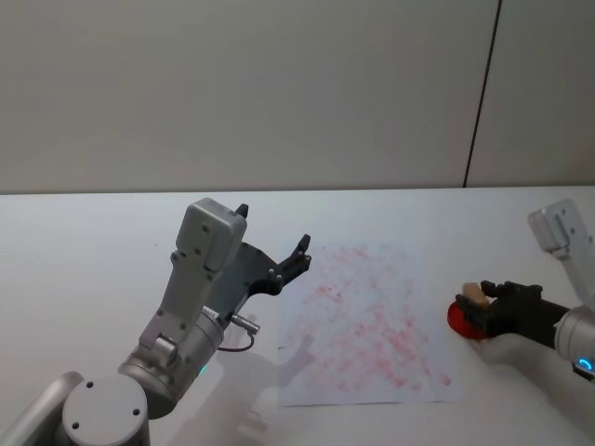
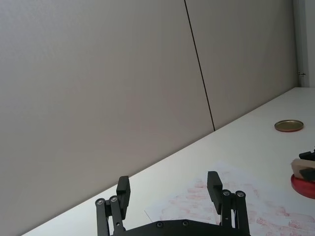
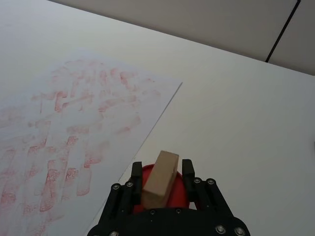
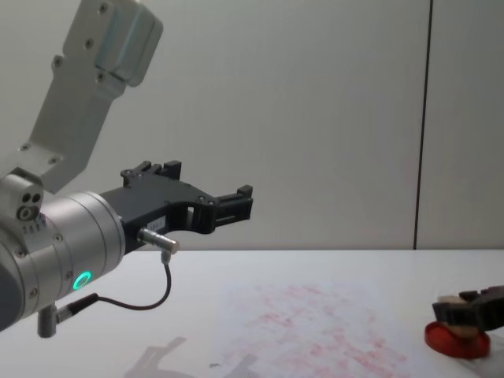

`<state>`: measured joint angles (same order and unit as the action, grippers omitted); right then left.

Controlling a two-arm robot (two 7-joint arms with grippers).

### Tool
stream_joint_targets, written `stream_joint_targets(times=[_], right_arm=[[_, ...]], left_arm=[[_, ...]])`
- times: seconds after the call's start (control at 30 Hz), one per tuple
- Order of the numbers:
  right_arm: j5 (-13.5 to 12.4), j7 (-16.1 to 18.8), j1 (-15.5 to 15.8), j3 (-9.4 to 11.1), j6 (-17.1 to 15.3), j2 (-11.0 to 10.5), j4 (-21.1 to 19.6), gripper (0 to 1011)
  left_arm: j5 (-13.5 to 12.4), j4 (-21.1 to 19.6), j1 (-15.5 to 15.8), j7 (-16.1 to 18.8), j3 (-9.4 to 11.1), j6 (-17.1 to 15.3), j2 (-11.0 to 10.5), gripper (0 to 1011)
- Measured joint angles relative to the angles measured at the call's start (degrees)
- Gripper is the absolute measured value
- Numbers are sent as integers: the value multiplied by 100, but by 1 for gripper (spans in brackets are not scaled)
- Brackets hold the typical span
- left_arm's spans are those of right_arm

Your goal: Use the one hand to pick up the stamp and affix it onto the A4 paper.

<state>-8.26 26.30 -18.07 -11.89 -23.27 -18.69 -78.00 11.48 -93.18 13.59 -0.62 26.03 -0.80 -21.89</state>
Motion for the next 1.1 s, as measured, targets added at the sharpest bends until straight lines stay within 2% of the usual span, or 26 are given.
stream_joint_targets(times=[0.1,0.17,0.23,0.27,0.37,0.8,1.1], right_arm=[[22,-35,-15,3,1,-4,9,440],[38,-56,-24,4,3,-6,13,355],[44,-65,-29,5,3,-8,15,322],[48,-69,-31,5,3,-9,16,259],[52,-74,-31,4,2,-11,16,224],[-3,-103,14,-18,65,-13,-72,224],[-85,18,22,-36,332,-10,-223,224]], left_arm=[[0,0,0,0,0,0,0,993],[0,0,0,0,0,0,0,993],[0,0,0,0,0,0,0,993],[0,0,0,0,0,0,0,993],[0,0,0,0,0,0,0,993],[0,0,0,0,0,0,0,993],[0,0,0,0,0,0,0,993]])
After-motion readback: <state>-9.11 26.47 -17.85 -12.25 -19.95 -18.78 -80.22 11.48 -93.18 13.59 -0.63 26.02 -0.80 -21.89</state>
